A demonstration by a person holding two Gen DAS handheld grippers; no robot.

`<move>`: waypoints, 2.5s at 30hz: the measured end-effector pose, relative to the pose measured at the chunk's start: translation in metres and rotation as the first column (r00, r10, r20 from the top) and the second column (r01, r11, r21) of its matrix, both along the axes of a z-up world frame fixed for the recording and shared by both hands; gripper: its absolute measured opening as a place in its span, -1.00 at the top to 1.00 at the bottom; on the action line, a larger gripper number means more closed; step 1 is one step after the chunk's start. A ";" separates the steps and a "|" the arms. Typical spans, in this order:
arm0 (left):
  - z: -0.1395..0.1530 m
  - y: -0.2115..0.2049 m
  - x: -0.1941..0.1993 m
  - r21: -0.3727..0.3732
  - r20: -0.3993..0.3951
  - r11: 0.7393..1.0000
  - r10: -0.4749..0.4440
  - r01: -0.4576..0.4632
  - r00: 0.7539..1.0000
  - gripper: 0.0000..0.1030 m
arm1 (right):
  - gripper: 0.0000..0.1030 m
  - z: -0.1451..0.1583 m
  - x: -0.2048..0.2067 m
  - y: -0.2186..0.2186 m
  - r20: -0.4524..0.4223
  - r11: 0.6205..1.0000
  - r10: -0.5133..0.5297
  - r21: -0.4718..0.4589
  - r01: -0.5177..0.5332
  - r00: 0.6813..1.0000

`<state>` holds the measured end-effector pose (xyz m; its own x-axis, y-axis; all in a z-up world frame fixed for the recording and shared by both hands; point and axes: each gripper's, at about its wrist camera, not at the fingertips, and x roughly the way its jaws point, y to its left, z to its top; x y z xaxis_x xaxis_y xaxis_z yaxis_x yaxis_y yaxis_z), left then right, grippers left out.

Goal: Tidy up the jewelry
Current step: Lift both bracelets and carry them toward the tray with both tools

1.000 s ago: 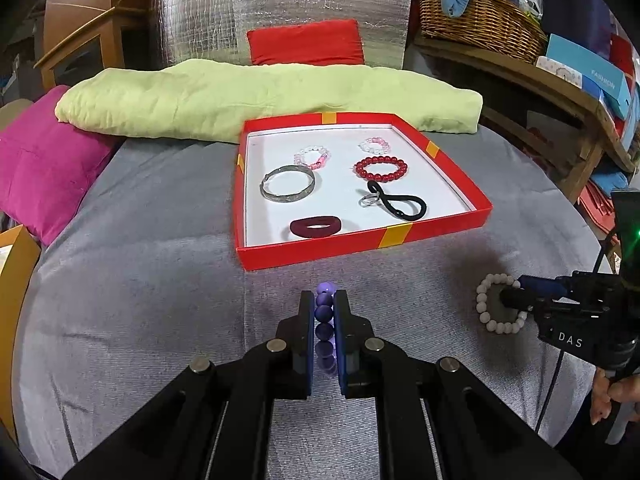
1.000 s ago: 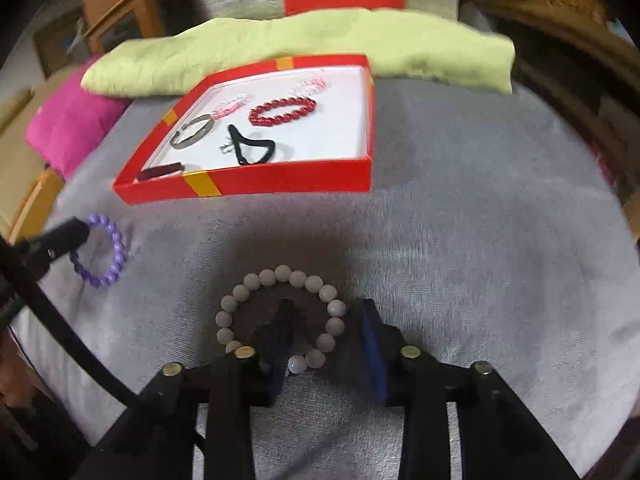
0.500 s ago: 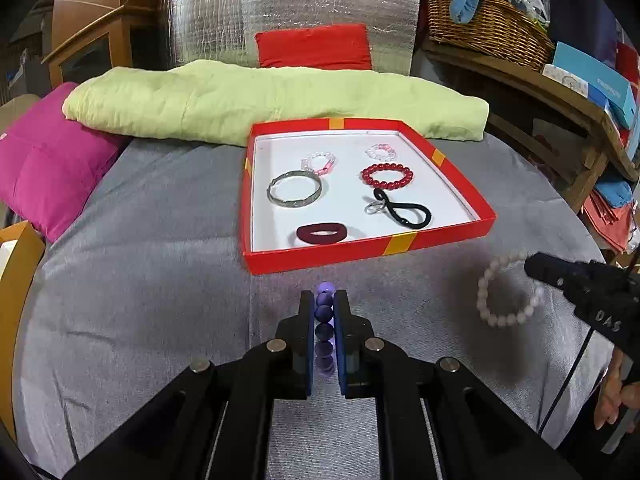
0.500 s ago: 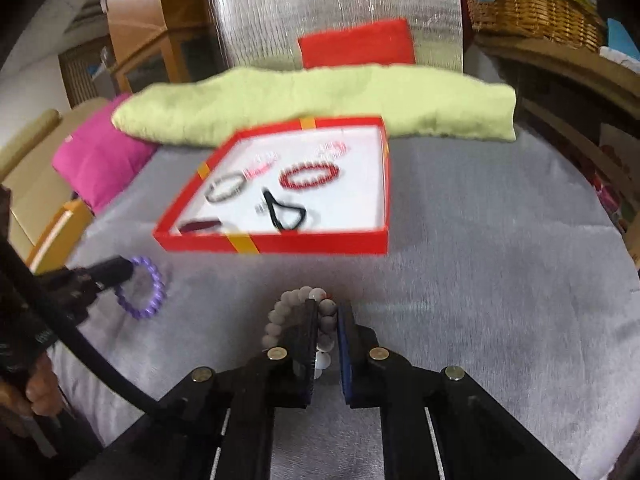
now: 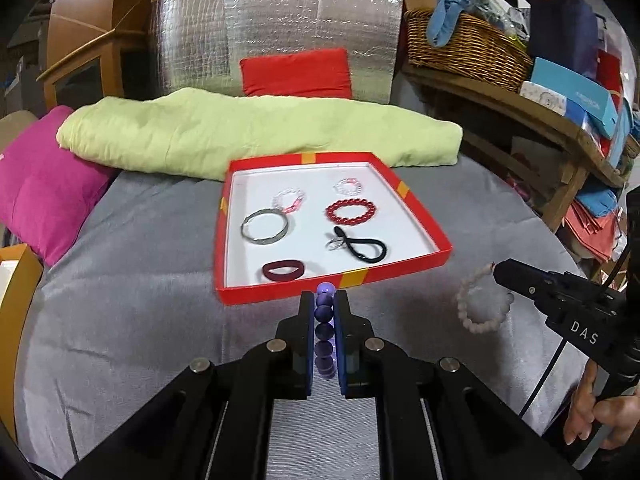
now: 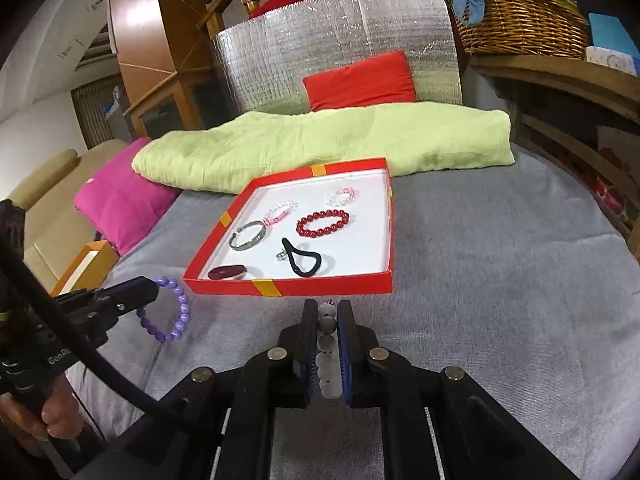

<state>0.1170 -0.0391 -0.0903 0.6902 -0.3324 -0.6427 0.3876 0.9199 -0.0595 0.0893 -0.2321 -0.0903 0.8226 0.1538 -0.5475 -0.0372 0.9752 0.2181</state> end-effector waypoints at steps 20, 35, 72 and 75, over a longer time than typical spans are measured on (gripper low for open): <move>-0.010 -0.019 0.005 0.027 -0.006 1.000 -0.007 0.007 1.000 0.81 | 0.79 0.015 -0.006 -0.028 0.032 0.989 -0.018 0.144 0.013 0.999; -0.012 -0.016 0.007 0.120 0.024 0.992 0.047 -0.049 0.999 0.81 | 0.79 0.006 0.001 -0.015 -0.001 0.993 -0.015 0.115 0.015 1.000; -0.005 -0.003 0.025 0.094 0.045 0.992 0.074 -0.078 0.996 0.81 | 0.79 0.029 0.089 -0.016 0.051 0.983 -0.026 0.185 0.016 0.998; -0.006 -0.005 0.030 0.089 0.028 0.993 0.073 -0.075 0.997 0.81 | 0.79 0.030 0.099 -0.025 0.042 0.975 -0.028 0.221 0.018 0.999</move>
<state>0.1470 -0.0436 -0.0962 0.7265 -0.2213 -0.6506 0.3186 0.9473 0.0335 0.1885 -0.2570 -0.0604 0.8500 0.2475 -0.4650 -0.0297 0.9039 0.4268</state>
